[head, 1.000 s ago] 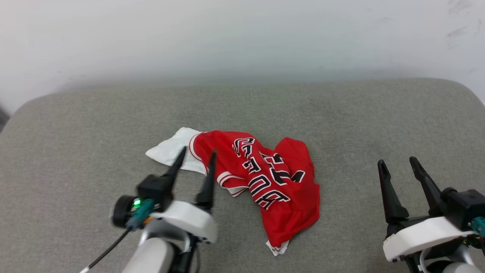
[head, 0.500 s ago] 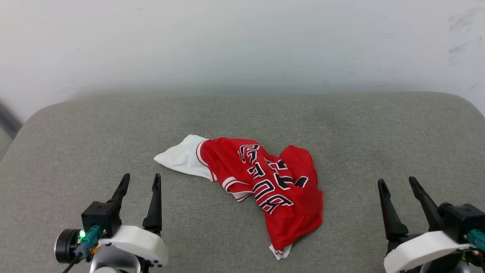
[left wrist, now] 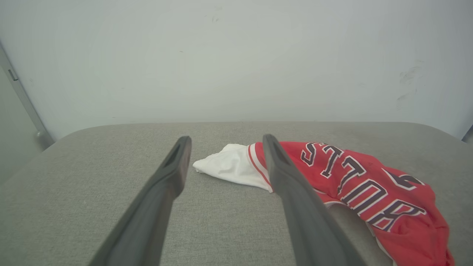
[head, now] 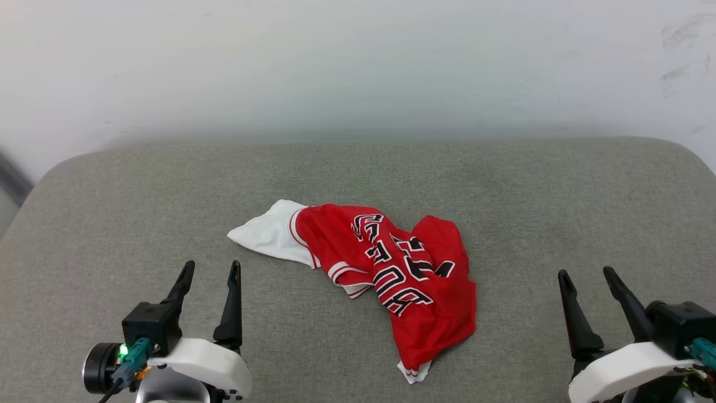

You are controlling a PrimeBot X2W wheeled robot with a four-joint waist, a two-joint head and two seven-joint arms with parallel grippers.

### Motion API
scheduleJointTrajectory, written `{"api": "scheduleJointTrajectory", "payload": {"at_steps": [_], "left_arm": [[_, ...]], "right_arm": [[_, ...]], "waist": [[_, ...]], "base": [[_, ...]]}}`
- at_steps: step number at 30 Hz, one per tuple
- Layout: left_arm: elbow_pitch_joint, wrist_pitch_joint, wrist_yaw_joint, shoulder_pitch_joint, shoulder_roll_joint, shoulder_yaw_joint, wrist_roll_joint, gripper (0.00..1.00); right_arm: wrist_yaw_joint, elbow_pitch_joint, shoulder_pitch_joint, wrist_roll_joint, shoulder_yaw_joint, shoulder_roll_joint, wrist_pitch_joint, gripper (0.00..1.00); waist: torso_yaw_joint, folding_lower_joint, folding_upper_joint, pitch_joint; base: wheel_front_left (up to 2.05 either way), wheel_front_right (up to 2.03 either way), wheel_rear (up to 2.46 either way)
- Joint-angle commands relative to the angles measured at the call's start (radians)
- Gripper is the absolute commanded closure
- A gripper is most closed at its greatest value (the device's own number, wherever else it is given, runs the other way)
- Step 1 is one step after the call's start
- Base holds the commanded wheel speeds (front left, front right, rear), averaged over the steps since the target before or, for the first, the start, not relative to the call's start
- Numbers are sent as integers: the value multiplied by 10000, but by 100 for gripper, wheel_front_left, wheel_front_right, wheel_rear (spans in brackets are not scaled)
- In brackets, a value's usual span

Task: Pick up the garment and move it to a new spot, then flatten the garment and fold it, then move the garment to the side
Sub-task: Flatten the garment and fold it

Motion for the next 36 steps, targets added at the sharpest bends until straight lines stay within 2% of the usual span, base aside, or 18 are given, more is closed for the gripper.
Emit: {"api": "scheduleJointTrajectory", "payload": {"at_steps": [1,6,14,17,20,31,32,33,34,36], "left_arm": [[-55,-8,26,63,38,-6,-24,0],[-82,-59,-10,-127,-18,-125,13,0],[-136,-173,-112,-540,-153,-354,114,0],[-84,-268,-162,-768,-222,-430,124,0],[11,-370,-245,-1037,-286,-485,96,0],[472,-628,-320,-1443,-410,-585,51,0],[509,-649,-328,-1444,-419,-589,30,0],[543,-659,-332,-1442,-428,-593,11,0],[563,-678,-319,-1431,-445,-605,7,0],[587,-693,-283,-1399,-460,-610,-14,0]], "right_arm": [[-3,85,54,24,-58,9,194,0],[-5,494,-171,175,-211,3,1549,0],[-3,1387,-1102,465,125,-44,5500,0],[-3,1674,-1594,690,447,-178,6465,0],[-3,2040,-2088,863,768,-318,6868,0],[-3,4328,-3270,1287,1442,-588,6772,0],[-3,4525,-3262,1368,1514,-568,6800,13],[-3,4693,-3257,1451,1594,-588,6829,82],[-3,4841,-3270,1555,1627,-590,6848,100],[-3,4890,-3399,1609,1710,-691,6693,100]], "waist": [[19,1,-1,17],[163,1,-1,132],[655,1,-1,664],[922,1,-1,980],[1173,1,-1,1327],[1679,1,-1,1920],[1693,1,-1,1921],[1702,1,-1,1917],[1709,1,-1,1903],[1705,1,-1,1871]], "base": [[0,0,0],[0,0,0],[0,0,0],[0,0,0],[0,0,0],[0,0,0],[0,0,0],[0,0,0],[0,0,0],[0,0,0]]}}
